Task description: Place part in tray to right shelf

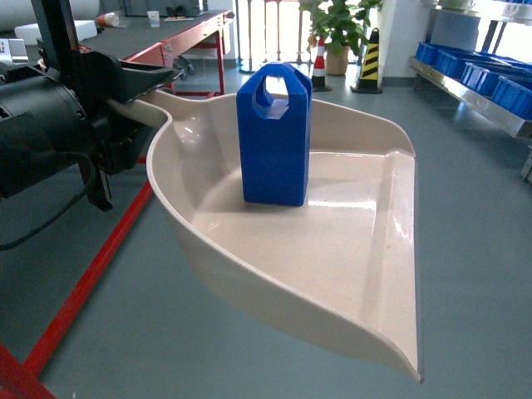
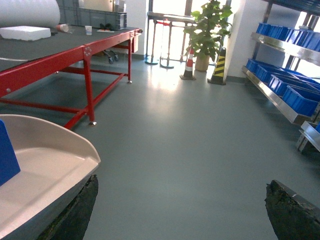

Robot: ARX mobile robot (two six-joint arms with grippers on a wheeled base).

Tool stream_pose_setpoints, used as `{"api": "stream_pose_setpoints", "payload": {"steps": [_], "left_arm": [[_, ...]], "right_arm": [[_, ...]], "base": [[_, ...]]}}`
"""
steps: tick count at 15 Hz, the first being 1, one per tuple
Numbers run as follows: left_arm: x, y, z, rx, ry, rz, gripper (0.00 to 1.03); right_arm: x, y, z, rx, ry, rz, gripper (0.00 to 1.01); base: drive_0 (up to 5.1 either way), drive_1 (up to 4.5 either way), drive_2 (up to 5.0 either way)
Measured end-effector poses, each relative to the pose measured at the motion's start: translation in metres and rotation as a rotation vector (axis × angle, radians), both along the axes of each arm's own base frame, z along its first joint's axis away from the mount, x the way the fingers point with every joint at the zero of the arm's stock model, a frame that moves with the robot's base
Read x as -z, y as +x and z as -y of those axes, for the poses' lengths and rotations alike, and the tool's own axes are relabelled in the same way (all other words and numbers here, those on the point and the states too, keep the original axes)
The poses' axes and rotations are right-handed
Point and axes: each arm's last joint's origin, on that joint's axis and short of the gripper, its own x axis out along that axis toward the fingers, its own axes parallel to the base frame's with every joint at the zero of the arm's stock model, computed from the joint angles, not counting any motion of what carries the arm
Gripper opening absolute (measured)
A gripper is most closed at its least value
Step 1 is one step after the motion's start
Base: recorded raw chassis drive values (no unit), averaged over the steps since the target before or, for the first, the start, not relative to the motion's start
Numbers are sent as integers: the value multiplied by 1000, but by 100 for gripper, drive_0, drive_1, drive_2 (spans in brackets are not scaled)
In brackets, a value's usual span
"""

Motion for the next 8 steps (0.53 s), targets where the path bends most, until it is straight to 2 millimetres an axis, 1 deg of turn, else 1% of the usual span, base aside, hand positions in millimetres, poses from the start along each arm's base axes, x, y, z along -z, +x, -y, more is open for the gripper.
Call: {"api": "stream_pose_setpoints", "payload": {"steps": [8], "left_arm": [[1,0,1,1,2,-7,13]], "right_arm": [[1,0,0,-1,-1,-6,98]], "base": [[-7,395,-408]]}}
